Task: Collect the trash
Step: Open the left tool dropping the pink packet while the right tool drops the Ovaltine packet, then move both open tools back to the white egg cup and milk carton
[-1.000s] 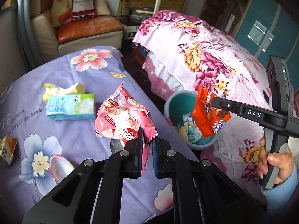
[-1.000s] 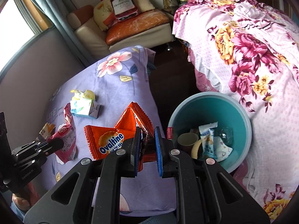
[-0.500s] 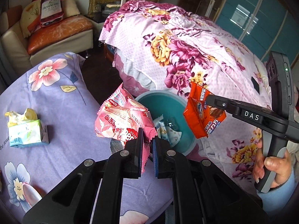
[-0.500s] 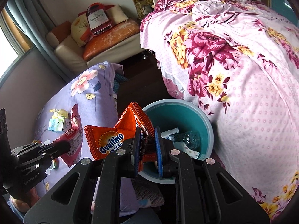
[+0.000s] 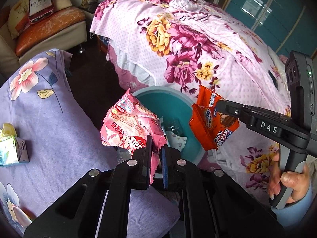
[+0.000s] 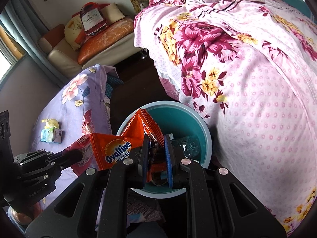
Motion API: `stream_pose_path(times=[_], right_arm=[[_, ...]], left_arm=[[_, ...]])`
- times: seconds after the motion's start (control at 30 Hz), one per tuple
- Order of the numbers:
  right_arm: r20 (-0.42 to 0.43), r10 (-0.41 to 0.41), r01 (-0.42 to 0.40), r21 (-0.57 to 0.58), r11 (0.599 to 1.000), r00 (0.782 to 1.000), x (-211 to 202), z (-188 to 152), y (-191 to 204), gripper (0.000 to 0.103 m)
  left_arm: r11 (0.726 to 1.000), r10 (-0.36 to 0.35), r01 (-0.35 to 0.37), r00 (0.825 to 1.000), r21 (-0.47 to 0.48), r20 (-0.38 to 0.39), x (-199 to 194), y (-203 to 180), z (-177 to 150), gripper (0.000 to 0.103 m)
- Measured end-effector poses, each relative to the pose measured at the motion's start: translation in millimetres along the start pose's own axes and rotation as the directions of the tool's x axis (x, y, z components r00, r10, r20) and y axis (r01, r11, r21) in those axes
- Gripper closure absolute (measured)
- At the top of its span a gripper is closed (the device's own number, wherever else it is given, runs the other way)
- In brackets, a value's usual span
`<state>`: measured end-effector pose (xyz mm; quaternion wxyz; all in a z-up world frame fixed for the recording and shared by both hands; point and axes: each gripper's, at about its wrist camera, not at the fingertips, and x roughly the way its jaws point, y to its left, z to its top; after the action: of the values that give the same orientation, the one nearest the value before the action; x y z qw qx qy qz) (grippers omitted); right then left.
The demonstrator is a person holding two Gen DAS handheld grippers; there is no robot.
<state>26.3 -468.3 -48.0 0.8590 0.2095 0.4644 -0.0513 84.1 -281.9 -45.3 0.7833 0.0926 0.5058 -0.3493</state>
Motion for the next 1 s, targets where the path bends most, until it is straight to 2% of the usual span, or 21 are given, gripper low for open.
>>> stream_pose_path(times=[0.13,0.17,0.23,0.3,0.33,0.43,0.5,0.6,0.63,0.73,0.77,0.93,1.0], right_arm=[[-0.020,-0.008,0.008,0.015,1.000,1.000,8,0,-9,0.087],[-0.024,-0.009,0.009,0.018,1.000,1.000,10,0,-11,0.087],[-0.031,-0.011,0.012,0.025,1.000,0.999,14,-1,-15,0.086],[-0.040,-0.014,0.015,0.027,1.000,0.999,18,-1,-18,0.086],[-0.045,-0.015,0.016,0.028,0.999,0.999,20,-1,-19,0.086],[-0.058,-0.013,0.015,0.033,0.999,0.998,27,-1,-23,0.086],[-0.065,-0.011,0.014,0.036,0.999,0.998,29,0,-24,0.085],[-0.072,-0.003,0.007,0.051,0.999,0.997,33,0,-26,0.072],[-0.071,-0.004,0.007,0.052,0.999,0.997,34,0,-25,0.062],[-0.069,-0.004,0.008,0.060,0.998,0.998,33,0,-23,0.050],[-0.070,-0.003,0.007,0.062,0.998,0.998,33,1,-23,0.043],[-0.080,-0.009,0.015,0.066,0.998,0.997,30,3,-17,0.030],[-0.086,-0.013,0.018,0.059,0.998,0.996,28,4,-12,0.030]], left_arm=[[1.000,0.016,-0.016,1.000,-0.001,-0.024,15,-3,5,0.091],[1.000,0.023,-0.023,0.999,-0.002,-0.030,18,-3,6,0.086],[0.999,0.033,-0.033,0.999,-0.008,-0.033,23,-2,7,0.071],[0.999,0.046,-0.046,0.999,-0.022,-0.024,25,1,7,0.041],[0.998,0.050,-0.051,0.999,-0.026,-0.017,25,3,7,0.038],[0.998,0.052,-0.053,0.998,-0.040,-0.017,26,7,9,0.033],[0.997,0.054,-0.055,0.998,-0.053,-0.018,26,11,9,0.027],[0.996,0.064,-0.064,0.998,-0.064,-0.014,24,16,7,0.019],[0.995,0.066,-0.066,0.998,-0.068,-0.015,23,18,6,0.019],[0.994,0.062,-0.064,0.998,-0.086,-0.019,20,24,2,0.016],[0.994,0.062,-0.063,0.998,-0.092,-0.020,19,25,0,0.015],[0.992,0.060,-0.062,0.998,-0.110,-0.019,12,32,-8,0.013],[0.991,0.056,-0.058,0.998,-0.119,-0.018,9,35,-12,0.012]])
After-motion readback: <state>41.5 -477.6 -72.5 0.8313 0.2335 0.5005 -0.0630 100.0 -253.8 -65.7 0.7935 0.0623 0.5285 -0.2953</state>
